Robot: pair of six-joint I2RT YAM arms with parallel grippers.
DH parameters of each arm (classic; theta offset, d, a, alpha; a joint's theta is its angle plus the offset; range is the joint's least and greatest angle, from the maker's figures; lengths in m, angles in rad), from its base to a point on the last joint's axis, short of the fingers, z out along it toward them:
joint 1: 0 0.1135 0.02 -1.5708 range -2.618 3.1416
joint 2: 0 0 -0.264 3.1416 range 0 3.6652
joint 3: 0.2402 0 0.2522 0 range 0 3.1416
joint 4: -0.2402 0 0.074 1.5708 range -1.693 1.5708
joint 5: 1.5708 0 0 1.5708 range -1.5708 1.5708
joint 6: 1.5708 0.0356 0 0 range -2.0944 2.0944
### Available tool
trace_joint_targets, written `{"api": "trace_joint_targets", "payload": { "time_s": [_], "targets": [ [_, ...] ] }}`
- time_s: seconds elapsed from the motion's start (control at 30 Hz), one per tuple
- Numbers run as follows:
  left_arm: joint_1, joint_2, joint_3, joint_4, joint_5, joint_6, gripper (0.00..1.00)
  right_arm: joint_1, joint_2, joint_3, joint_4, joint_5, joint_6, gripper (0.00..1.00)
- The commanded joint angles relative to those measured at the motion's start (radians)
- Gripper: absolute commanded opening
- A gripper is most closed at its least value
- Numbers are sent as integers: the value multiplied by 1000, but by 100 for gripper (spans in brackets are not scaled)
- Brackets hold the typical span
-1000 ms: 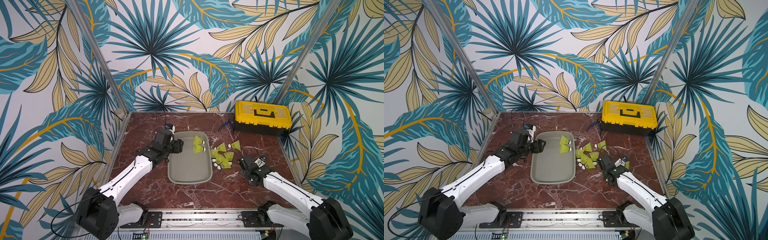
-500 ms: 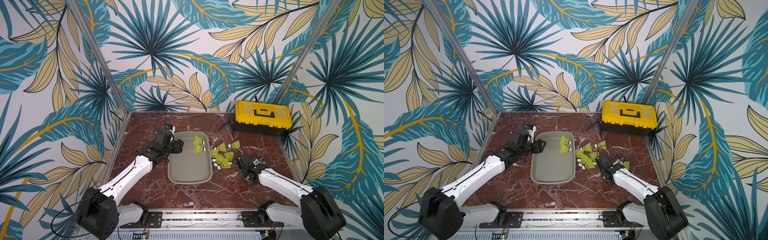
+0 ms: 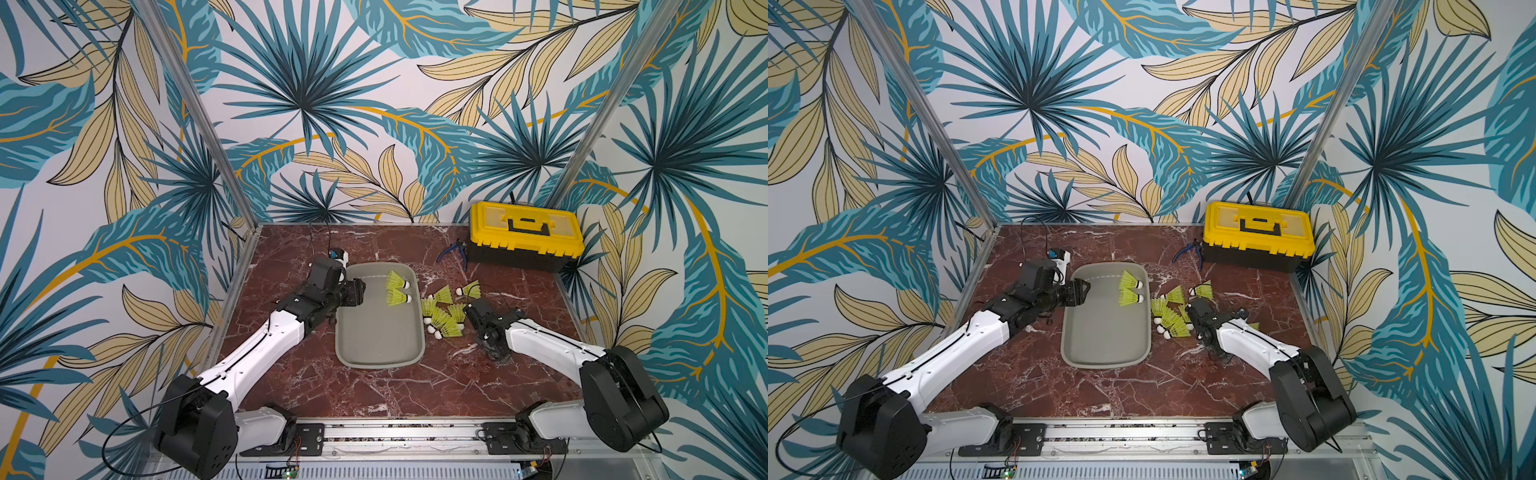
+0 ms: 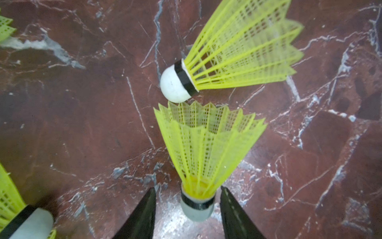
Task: Put the shuttlecocks into the storage box
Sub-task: Pick up the shuttlecock at the center of the board.
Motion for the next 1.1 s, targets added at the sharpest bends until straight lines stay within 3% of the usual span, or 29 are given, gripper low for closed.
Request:
{"api": "trace_joint_targets", "payload": {
  "time_s": [0.0,0.17,0.63,0.83,1.07],
  "targets": [
    [13,1,-22,18,5,22,65,-3,14,16,-65,-13,40,51],
    [31,1,-21,27,18,32,65,-3,39,35,-66,-15,53,50],
    [59,-26,-36,21,35,33,65,-5,121,98,59,-59,-47,34],
    [64,-29,-32,19,36,35,65,-5,132,114,38,-65,-9,35],
    [67,-30,-32,17,48,33,65,-4,155,135,8,-73,41,43]
  ]
}}
